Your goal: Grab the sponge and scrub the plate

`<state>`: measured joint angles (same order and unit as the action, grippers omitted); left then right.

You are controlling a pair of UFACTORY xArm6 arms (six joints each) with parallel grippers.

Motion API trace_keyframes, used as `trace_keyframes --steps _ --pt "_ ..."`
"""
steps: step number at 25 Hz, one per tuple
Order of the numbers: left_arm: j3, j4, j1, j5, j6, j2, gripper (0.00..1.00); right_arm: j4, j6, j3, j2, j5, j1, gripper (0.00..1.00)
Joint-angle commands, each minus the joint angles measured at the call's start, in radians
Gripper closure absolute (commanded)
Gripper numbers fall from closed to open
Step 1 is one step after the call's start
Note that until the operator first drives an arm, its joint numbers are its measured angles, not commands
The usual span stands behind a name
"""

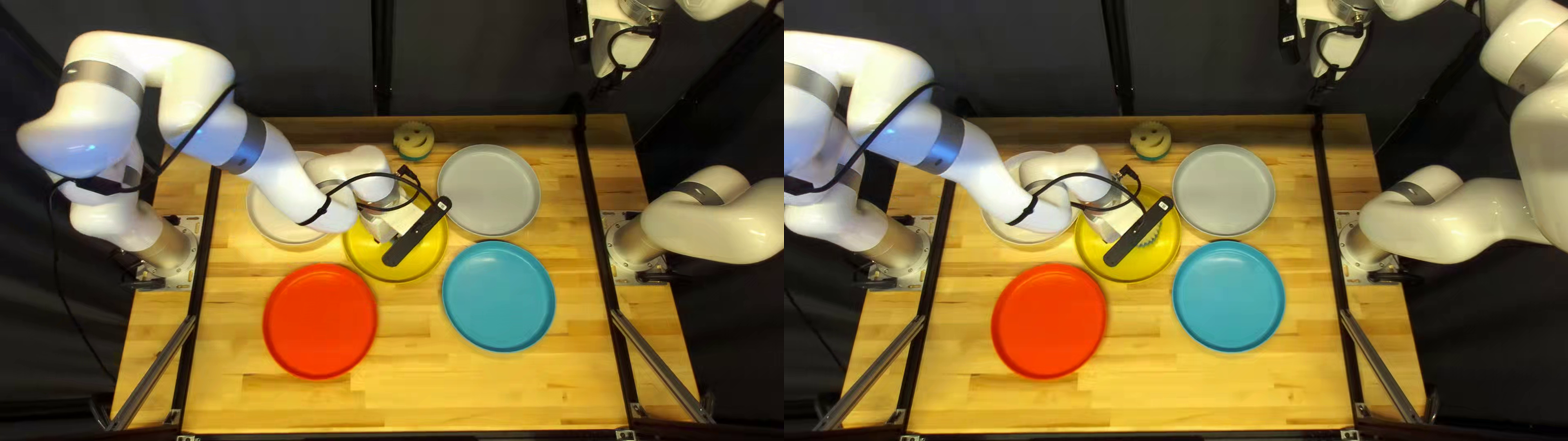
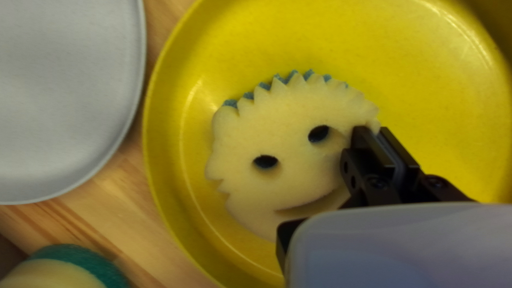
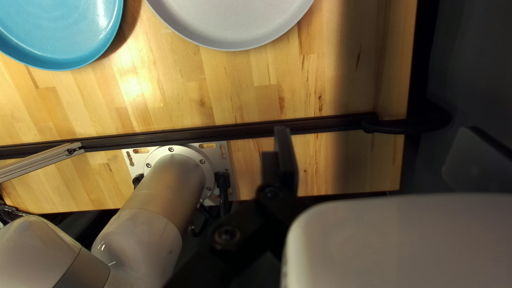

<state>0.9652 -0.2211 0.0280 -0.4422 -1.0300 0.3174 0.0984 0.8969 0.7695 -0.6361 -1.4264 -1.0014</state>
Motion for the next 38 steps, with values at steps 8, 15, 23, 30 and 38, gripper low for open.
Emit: trace_keyframes --steps 8,15,23,30,38 --pt "-0.174 0.054 -0.125 0.099 0.157 -0.106 1.0 0.0 0.0 0.0 0.0 0.0 0.0 0.0" --pt "-0.15 0.05 -0.114 0.093 0.144 -0.083 1.0 0.0 0.0 0.0 0.0 0.0 0.0 0.0" --pt "-0.033 0.03 -0.046 0.057 0.06 -0.006 1.0 0.0 0.0 0.0 0.0 0.0 0.0 0.0" --pt "-0.059 0.059 -0.081 0.084 0.11 -0.044 1.0 0.0 0.0 0.0 0.0 0.0 0.0 0.0" --pt "-0.117 0.335 -0.263 0.112 0.497 -0.129 1.0 0.0 0.0 0.0 0.0 0.0 0.0 0.0"
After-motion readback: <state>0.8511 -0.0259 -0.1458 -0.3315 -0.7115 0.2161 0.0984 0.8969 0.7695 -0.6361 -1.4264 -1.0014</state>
